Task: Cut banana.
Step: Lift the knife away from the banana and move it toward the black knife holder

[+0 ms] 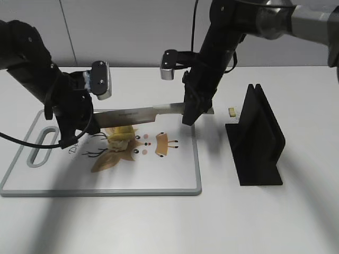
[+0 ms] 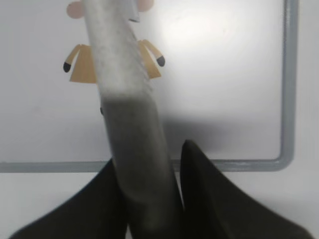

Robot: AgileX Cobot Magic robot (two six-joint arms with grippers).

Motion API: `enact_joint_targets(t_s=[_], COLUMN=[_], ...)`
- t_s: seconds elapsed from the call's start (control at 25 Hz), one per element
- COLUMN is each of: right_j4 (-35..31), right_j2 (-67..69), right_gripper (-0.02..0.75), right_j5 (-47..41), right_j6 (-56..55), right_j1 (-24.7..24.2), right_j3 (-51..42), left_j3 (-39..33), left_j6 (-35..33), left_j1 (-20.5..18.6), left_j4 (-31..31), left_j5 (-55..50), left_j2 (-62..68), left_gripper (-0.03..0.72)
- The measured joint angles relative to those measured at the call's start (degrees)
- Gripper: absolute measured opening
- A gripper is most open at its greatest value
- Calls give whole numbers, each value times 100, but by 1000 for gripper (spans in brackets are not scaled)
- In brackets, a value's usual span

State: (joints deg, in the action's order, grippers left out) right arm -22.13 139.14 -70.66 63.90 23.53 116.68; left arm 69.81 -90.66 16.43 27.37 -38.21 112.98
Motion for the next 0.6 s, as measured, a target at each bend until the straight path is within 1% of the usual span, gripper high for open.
enact_joint_targets(t_s=[0.28, 0.4, 0.6], right_j4=[186, 228, 310], right_j2=[-639, -832, -1338], right_gripper=[241, 249, 254], right_j5=[0, -6, -11], right_j6=[-65, -263, -457], right_j1=[43, 84, 209], right_j3=[0, -21, -342], left_j3=[0, 0, 0], left_j6=[22, 63, 112], left_j1=[0, -1, -15], left_j4=[11, -10, -113], left_j5=[-128, -291, -690], left_j2=[-600, -837, -1289], left_gripper=[-19, -19, -17])
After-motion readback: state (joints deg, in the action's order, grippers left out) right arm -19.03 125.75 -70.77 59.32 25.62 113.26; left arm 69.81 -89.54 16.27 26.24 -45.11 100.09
